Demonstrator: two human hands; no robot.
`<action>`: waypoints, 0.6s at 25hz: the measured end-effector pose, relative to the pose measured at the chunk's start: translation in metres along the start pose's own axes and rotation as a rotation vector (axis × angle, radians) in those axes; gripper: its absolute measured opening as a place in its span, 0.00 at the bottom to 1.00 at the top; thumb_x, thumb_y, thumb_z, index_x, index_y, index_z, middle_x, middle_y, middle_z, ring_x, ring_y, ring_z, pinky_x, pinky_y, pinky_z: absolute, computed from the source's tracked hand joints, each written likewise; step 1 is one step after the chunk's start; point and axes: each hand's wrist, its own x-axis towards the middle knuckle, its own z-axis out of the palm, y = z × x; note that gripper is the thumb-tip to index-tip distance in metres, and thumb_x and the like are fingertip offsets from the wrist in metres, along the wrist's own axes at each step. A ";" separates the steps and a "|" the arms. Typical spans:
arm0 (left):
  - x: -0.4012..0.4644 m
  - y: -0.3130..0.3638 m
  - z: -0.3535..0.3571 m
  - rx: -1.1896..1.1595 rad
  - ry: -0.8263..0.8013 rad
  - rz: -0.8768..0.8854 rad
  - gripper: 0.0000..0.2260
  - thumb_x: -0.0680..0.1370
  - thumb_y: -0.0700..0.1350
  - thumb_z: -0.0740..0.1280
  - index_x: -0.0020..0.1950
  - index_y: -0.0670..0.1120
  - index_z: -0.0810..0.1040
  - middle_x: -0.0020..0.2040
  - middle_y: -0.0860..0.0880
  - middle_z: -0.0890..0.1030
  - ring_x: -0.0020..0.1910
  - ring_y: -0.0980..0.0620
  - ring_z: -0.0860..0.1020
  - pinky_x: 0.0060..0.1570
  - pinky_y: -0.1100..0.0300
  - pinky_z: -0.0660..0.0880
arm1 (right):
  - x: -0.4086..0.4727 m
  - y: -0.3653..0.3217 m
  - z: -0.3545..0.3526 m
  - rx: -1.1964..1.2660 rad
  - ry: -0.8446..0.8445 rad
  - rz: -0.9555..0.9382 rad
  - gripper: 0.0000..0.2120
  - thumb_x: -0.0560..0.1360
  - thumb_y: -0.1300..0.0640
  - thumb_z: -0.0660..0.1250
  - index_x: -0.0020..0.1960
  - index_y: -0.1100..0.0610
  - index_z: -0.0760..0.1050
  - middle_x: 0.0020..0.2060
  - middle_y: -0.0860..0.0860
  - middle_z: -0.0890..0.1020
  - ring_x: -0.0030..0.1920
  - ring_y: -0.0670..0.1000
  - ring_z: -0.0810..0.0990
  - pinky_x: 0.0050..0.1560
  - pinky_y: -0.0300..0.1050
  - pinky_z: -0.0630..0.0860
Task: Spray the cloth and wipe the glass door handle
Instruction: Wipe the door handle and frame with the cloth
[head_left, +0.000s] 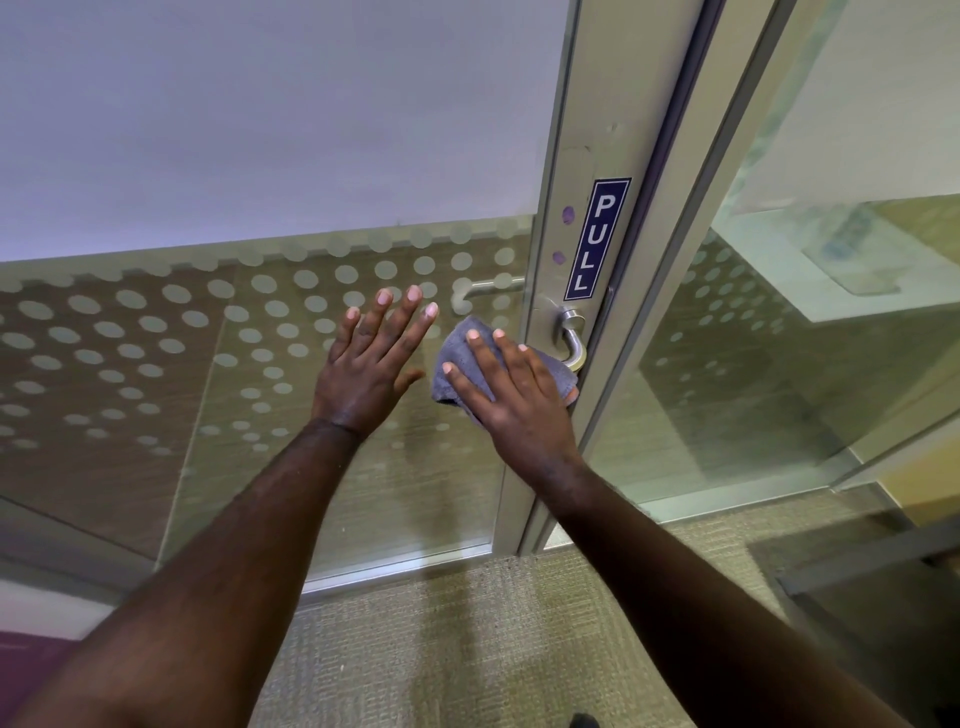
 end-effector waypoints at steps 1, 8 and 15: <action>0.000 0.000 0.000 0.006 0.004 0.005 0.45 0.74 0.52 0.70 0.79 0.53 0.41 0.79 0.55 0.36 0.78 0.52 0.39 0.75 0.53 0.40 | -0.003 0.007 0.000 -0.008 0.018 -0.049 0.24 0.79 0.62 0.63 0.74 0.53 0.65 0.74 0.59 0.65 0.73 0.62 0.62 0.71 0.58 0.58; 0.001 0.000 0.001 -0.003 -0.021 -0.002 0.46 0.74 0.52 0.70 0.79 0.54 0.39 0.79 0.56 0.34 0.78 0.53 0.36 0.75 0.53 0.38 | -0.019 0.057 -0.015 0.138 -0.044 0.022 0.32 0.74 0.62 0.70 0.74 0.55 0.62 0.69 0.56 0.72 0.69 0.57 0.69 0.69 0.55 0.62; 0.001 0.000 0.001 -0.004 -0.008 -0.007 0.46 0.74 0.52 0.70 0.79 0.55 0.39 0.79 0.56 0.34 0.78 0.53 0.37 0.75 0.53 0.38 | -0.016 0.062 -0.033 0.513 -0.212 0.228 0.33 0.76 0.34 0.52 0.76 0.51 0.61 0.76 0.53 0.61 0.75 0.53 0.59 0.74 0.56 0.55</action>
